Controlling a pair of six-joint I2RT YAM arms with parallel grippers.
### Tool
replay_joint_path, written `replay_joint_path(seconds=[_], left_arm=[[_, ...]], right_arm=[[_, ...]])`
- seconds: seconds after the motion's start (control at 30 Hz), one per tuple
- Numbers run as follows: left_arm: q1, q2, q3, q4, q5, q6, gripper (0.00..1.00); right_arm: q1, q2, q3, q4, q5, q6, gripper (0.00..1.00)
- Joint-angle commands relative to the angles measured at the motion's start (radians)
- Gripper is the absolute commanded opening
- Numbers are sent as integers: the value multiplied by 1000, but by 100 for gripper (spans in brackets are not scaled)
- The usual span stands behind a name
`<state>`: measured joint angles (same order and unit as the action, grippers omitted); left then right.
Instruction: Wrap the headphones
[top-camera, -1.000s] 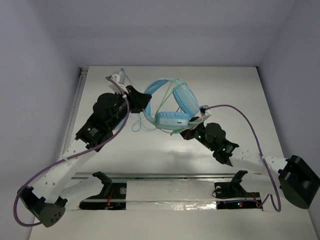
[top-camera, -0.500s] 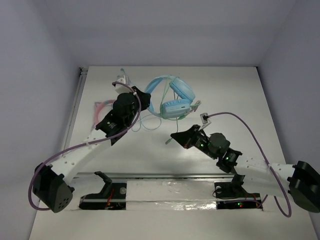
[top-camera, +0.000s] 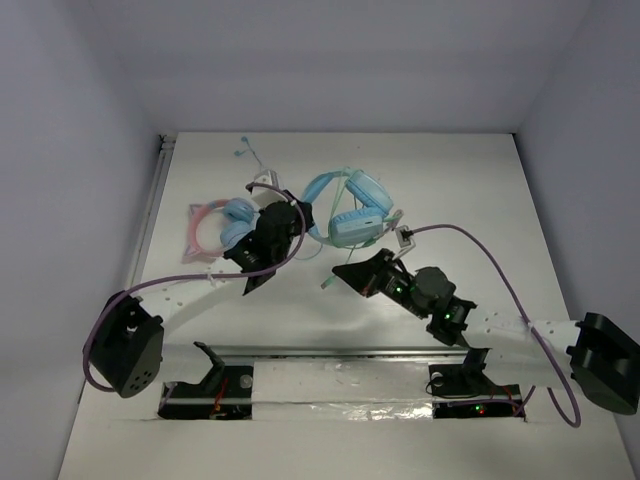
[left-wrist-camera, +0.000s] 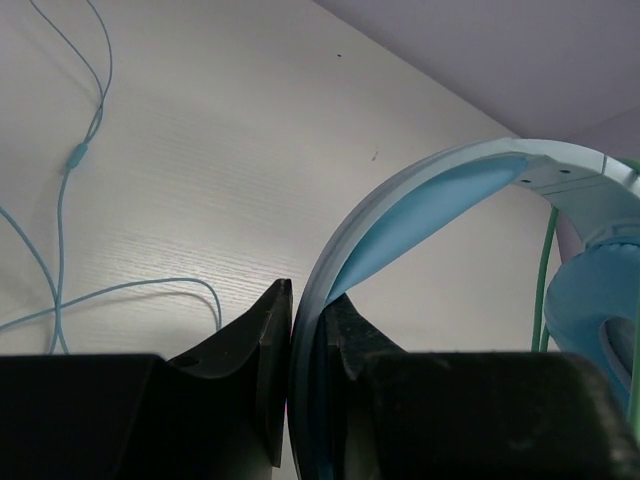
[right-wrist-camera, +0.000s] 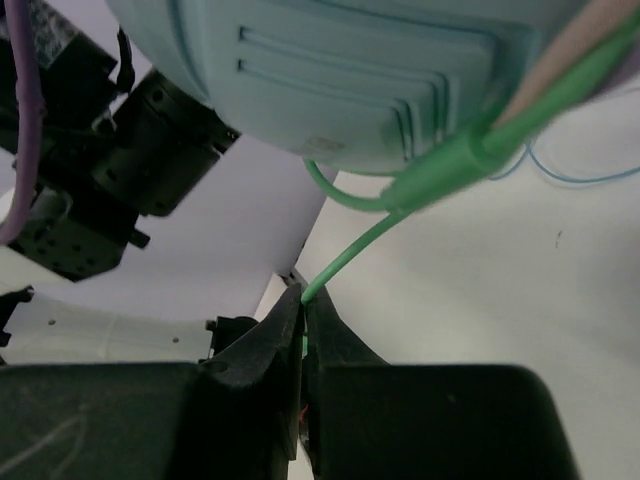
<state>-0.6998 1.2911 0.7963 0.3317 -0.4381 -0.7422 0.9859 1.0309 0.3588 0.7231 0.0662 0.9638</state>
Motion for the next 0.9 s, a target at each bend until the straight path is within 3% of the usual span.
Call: replay_joint_path(seconds=[0.0,0.43,0.63,0.87], left_arm=[[-32,0,-22,239,-137,-69,0],[-119,16,-193,336,-126,-140,0],[-130,-39,-224,337,-128,-97,0],[-130,-53,-221,193,-111,-62,0]], right_arm=[[36,43,81,133,-17,39,0],[36,199,135,232,309,154,0],[36,245,157,228,371,231,4],[36,281,198,167,374,291,13]])
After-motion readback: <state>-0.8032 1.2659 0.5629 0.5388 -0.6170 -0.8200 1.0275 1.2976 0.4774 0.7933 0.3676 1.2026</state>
